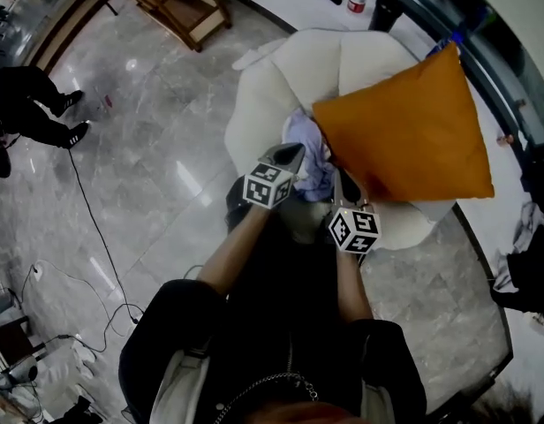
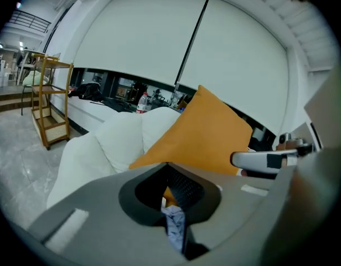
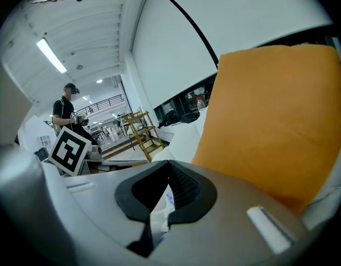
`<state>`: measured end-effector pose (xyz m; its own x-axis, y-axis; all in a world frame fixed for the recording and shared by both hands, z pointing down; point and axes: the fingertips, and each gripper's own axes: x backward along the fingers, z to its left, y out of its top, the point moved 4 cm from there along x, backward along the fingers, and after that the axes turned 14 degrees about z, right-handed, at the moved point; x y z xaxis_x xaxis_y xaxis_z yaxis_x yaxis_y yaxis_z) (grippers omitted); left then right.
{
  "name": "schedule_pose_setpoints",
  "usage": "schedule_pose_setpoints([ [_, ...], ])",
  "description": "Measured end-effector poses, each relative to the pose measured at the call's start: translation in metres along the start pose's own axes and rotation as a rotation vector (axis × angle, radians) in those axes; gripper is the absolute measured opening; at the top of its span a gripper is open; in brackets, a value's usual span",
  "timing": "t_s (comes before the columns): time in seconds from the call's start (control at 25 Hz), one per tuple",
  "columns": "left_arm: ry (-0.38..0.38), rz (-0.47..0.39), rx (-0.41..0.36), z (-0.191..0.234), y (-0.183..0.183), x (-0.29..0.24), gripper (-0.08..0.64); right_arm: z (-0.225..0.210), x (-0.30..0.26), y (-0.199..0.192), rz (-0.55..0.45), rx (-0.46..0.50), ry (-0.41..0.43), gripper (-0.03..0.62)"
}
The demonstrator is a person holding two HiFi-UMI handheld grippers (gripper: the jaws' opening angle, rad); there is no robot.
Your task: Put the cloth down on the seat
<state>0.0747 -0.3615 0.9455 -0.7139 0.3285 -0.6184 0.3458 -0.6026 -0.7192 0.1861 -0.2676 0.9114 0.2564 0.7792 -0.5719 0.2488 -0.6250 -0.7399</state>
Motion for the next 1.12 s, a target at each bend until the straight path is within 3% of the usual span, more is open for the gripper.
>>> schedule_pose_setpoints([
  [0.72, -0.064, 0.046, -0.031, -0.149, 0.208, 0.206, 0.009, 0.109, 0.209, 0.214, 0.04, -0.047, -0.039, 0.0],
  [1.12, -0.078, 0.05, -0.046, -0.237, 0.261, 0.293, 0.009, 0.148, 0.326, 0.276, 0.007, -0.044, -0.058, 0.0],
])
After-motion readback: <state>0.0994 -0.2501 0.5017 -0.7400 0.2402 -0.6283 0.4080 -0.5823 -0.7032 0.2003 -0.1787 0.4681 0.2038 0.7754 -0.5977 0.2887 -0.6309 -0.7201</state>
